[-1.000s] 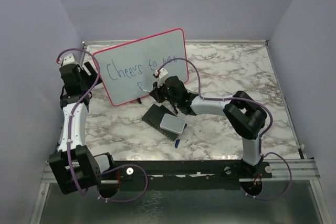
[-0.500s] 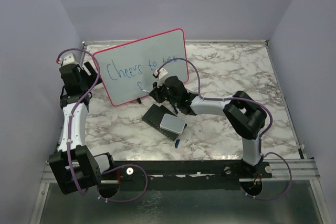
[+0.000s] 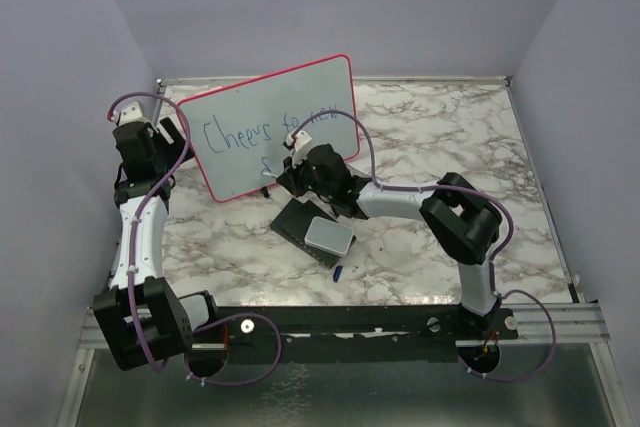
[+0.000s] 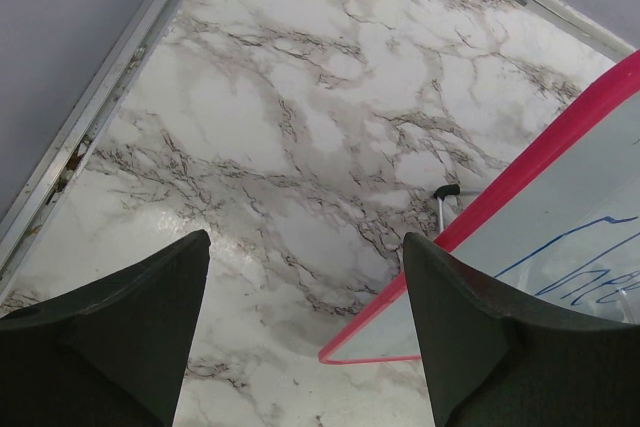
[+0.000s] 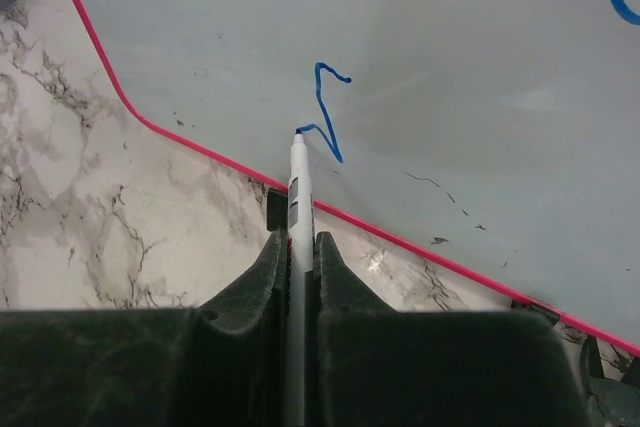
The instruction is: Write a sentence on the whiteboard
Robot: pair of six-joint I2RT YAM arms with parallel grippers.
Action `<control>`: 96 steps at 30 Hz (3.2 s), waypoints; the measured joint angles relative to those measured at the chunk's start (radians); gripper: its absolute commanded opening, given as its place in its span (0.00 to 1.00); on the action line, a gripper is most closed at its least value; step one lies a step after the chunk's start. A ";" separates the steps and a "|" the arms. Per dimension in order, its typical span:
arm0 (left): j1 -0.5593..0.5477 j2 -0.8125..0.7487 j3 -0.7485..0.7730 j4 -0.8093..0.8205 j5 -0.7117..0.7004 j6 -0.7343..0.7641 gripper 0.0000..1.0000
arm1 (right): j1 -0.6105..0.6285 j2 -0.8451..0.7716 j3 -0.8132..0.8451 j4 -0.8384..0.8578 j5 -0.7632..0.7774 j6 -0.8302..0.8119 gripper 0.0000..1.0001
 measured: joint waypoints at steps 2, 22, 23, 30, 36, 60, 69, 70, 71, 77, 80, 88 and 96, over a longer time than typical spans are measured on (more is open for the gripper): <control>0.000 0.000 0.000 0.000 0.000 0.000 0.80 | 0.003 0.002 0.000 -0.001 0.000 0.000 0.01; 0.000 -0.002 0.000 0.000 0.000 0.000 0.80 | -0.003 -0.149 -0.105 0.030 0.089 -0.008 0.01; 0.000 -0.002 0.000 0.000 0.000 0.000 0.80 | -0.004 -0.149 -0.105 0.030 0.089 -0.008 0.01; 0.000 -0.002 0.000 0.000 0.000 0.000 0.80 | -0.011 -0.130 -0.082 0.030 0.089 -0.008 0.01; 0.000 -0.002 0.000 0.000 0.000 0.000 0.80 | -0.011 -0.105 -0.074 0.028 0.082 -0.008 0.01; 0.000 -0.002 0.000 0.000 0.000 0.000 0.80 | -0.008 -0.064 -0.030 0.000 0.132 0.011 0.01; 0.000 -0.002 0.000 0.000 0.001 0.000 0.80 | -0.011 -0.080 -0.051 0.000 0.171 0.022 0.01; 0.000 -0.002 0.000 0.000 0.001 0.000 0.80 | -0.012 -0.080 -0.053 0.000 0.172 0.022 0.01; 0.000 -0.002 0.000 0.000 0.001 0.000 0.80 | -0.012 -0.082 -0.055 0.000 0.174 0.022 0.01; 0.000 -0.003 0.000 0.000 0.001 0.000 0.80 | -0.024 -0.122 -0.108 0.019 0.172 0.002 0.01; 0.000 -0.005 0.000 0.000 0.001 0.000 0.80 | -0.032 -0.149 -0.136 0.033 0.149 -0.012 0.01; 0.000 -0.008 0.000 0.000 0.001 0.000 0.80 | -0.034 -0.167 -0.117 0.052 0.103 -0.039 0.01; 0.000 -0.008 0.000 0.000 0.000 0.000 0.80 | -0.034 -0.145 -0.045 0.053 0.071 -0.050 0.01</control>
